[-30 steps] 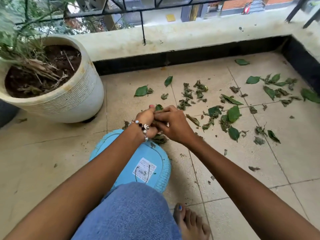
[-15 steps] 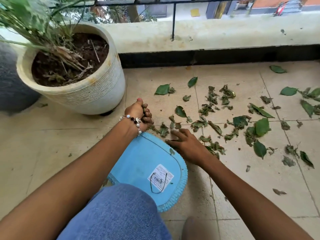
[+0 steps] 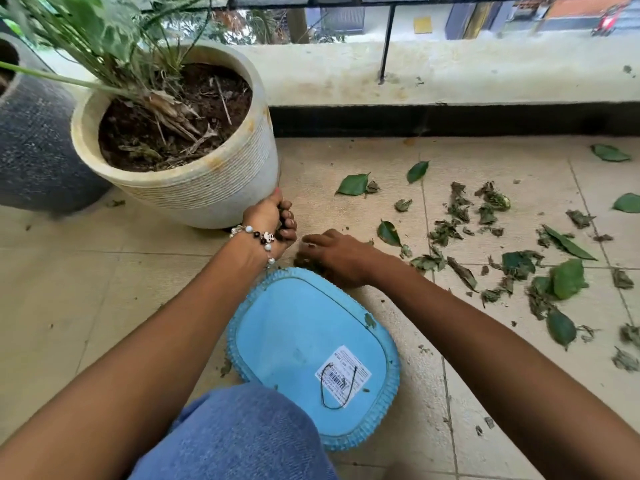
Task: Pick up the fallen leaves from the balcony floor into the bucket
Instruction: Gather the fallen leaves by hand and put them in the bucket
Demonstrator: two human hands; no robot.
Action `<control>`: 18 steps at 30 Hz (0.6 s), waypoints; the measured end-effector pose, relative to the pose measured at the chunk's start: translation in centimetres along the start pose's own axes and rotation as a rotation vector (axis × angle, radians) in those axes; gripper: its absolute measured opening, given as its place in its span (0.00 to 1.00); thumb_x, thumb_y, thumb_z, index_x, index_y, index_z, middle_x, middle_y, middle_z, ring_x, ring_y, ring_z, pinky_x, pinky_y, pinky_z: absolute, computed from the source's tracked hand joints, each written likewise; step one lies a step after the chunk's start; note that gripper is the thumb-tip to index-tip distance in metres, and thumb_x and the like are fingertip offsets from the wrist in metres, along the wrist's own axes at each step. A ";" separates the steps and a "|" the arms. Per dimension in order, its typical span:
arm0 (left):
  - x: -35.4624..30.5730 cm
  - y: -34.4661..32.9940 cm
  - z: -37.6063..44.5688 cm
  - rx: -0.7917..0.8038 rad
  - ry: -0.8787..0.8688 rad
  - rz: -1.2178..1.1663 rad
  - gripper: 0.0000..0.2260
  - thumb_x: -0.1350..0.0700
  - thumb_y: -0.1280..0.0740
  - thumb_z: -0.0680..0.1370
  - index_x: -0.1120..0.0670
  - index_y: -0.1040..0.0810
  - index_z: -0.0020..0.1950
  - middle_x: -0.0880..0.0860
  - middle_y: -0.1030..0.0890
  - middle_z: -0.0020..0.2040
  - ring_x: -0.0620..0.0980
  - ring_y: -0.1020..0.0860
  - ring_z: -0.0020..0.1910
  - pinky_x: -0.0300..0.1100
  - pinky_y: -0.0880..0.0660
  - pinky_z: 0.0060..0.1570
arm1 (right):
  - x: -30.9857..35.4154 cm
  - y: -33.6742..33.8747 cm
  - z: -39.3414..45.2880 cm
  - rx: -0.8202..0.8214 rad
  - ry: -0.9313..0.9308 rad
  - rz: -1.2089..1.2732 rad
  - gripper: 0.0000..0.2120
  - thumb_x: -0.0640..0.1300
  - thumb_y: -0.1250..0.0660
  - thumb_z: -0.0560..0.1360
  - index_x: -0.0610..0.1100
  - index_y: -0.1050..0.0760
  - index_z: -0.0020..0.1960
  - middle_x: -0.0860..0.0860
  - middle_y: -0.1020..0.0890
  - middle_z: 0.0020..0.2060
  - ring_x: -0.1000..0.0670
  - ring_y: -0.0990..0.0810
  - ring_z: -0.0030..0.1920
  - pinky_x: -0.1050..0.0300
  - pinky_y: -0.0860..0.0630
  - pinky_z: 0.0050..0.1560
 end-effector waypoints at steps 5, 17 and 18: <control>0.6 0.5 0.5 0.002 0.031 0.020 0.17 0.51 0.42 0.83 0.55 0.32 0.35 0.47 0.34 0.22 0.42 0.36 0.16 0.29 0.43 0.18 | 0.1 -2.4 -0.2 0.109 0.143 -0.122 0.27 0.47 0.42 0.81 0.54 0.45 0.78 0.52 0.47 0.78 0.42 0.48 0.76 0.41 0.34 0.69; 1.5 -1.4 0.5 0.038 0.004 0.033 0.15 0.54 0.42 0.82 0.55 0.31 0.36 0.47 0.33 0.21 0.42 0.36 0.17 0.29 0.43 0.17 | -5.5 -4.7 -8.8 0.004 -0.256 0.071 0.28 0.54 0.45 0.81 0.58 0.52 0.78 0.49 0.58 0.79 0.37 0.59 0.77 0.32 0.52 0.73; 1.5 -1.1 0.5 0.033 0.002 0.031 0.15 0.53 0.42 0.83 0.55 0.31 0.36 0.47 0.33 0.21 0.42 0.36 0.17 0.29 0.43 0.17 | -5.3 -5.1 -8.9 0.049 -0.260 0.055 0.29 0.52 0.44 0.81 0.59 0.53 0.78 0.49 0.58 0.79 0.37 0.60 0.77 0.31 0.51 0.74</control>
Point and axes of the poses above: each hand's wrist, its own z-axis towards the middle knuckle, its own y-axis out of the back of the hand, x = y × z, the point moved 6 cm from there along z, towards the middle knuckle
